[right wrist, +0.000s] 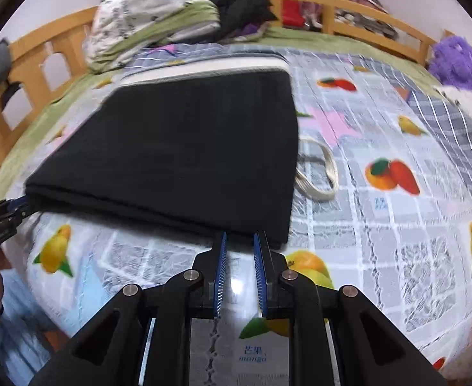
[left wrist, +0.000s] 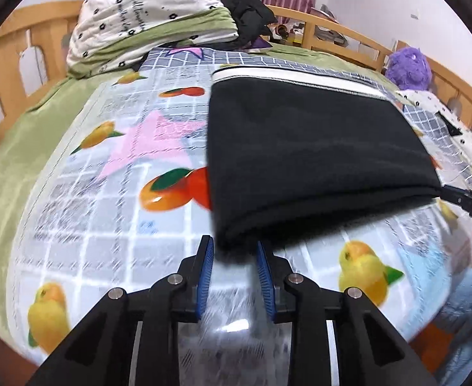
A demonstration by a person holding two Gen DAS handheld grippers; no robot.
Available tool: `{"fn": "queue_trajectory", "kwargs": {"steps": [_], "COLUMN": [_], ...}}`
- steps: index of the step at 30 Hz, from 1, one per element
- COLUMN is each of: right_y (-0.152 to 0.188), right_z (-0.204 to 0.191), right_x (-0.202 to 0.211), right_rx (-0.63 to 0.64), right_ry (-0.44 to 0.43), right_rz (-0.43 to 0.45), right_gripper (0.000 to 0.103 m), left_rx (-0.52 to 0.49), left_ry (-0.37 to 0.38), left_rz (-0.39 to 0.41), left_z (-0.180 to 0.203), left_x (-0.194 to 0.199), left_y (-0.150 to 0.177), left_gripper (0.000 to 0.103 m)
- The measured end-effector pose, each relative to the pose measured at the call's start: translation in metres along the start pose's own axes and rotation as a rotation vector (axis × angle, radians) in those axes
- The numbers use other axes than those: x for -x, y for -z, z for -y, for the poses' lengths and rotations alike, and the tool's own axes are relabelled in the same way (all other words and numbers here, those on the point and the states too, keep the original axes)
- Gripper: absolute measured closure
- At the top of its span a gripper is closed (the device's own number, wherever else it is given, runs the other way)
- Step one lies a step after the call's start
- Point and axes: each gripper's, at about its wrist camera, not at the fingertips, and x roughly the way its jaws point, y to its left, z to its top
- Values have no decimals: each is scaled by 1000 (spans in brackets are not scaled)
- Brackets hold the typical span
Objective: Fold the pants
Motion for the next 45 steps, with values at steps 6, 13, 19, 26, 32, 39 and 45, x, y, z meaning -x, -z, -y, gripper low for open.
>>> {"fn": "queue_trajectory", "kwargs": {"steps": [6, 13, 19, 26, 32, 39, 45], "right_y": [-24, -42, -8, -31, -62, -29, -22], "right_z": [1, 4, -2, 15, -12, -38, -26], "right_x": [31, -33, -37, 5, -20, -42, -38], "right_rx": [18, -36, 17, -53, -8, 152, 114], "right_ry": [-48, 36, 56, -10, -126, -121, -96], "right_rz": [176, 57, 23, 180, 160, 135, 121], "right_gripper": [82, 83, 83, 82, 81, 81, 82], "left_rx": [-30, -30, -47, 50, 36, -122, -109], "left_ry": [31, 97, 76, 168, 356, 253, 213], "left_rz": [91, 54, 64, 90, 62, 84, 74], "left_z": [-3, 26, 29, 6, 34, 60, 46], "left_x": [33, -20, -23, 2, -30, -44, -35], "left_y": [-13, -58, -22, -40, -71, -44, -34], "left_gripper": [76, 76, 77, 60, 57, 56, 56]}}
